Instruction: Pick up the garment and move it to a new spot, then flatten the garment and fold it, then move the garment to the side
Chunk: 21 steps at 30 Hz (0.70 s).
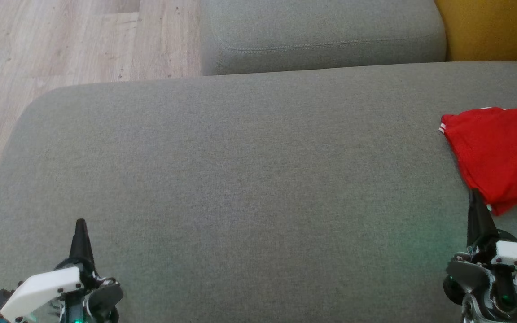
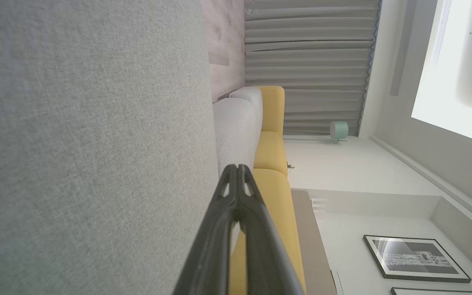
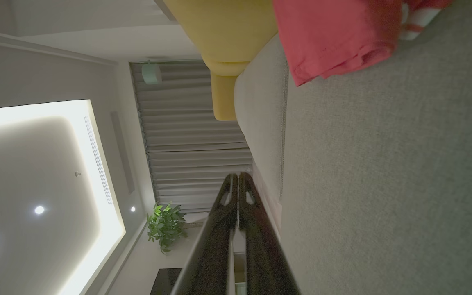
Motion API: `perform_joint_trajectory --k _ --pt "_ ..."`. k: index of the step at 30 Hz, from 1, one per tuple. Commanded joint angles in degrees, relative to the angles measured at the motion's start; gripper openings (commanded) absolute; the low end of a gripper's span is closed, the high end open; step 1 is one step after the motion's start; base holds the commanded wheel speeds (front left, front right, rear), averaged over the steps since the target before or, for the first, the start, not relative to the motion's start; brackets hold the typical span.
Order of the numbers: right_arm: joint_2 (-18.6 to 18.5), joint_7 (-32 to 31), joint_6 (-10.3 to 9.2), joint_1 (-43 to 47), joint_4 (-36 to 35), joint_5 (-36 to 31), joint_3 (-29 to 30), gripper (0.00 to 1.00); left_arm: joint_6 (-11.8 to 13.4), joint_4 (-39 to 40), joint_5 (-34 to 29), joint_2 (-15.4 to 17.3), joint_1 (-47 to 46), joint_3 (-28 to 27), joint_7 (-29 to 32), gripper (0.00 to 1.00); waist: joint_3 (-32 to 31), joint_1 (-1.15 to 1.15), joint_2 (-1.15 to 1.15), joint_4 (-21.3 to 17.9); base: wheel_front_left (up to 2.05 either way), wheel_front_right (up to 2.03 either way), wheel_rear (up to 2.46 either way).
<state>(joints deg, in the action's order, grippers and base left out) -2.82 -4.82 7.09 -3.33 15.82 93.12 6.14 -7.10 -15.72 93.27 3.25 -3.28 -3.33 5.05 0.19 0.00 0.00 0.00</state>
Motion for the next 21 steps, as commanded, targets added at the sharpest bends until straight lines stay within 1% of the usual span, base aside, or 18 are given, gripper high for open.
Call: perform_joint_trajectory --k 1,21 --pt "-1.07 -0.55 0.4 -2.73 -1.87 0.21 -1.01 0.0 -0.38 1.72 0.01 0.61 -2.79 -1.84 0.36 0.0 -0.01 0.0 0.0 0.0 0.0 0.0 0.0" --pt "-0.85 -0.8 0.4 -2.76 -1.85 -0.06 -0.69 0.0 -0.38 1.71 -0.24 0.4 -2.82 -2.15 0.61 0.0 -0.01 0.0 0.0 0.0 0.0 0.0 0.0"
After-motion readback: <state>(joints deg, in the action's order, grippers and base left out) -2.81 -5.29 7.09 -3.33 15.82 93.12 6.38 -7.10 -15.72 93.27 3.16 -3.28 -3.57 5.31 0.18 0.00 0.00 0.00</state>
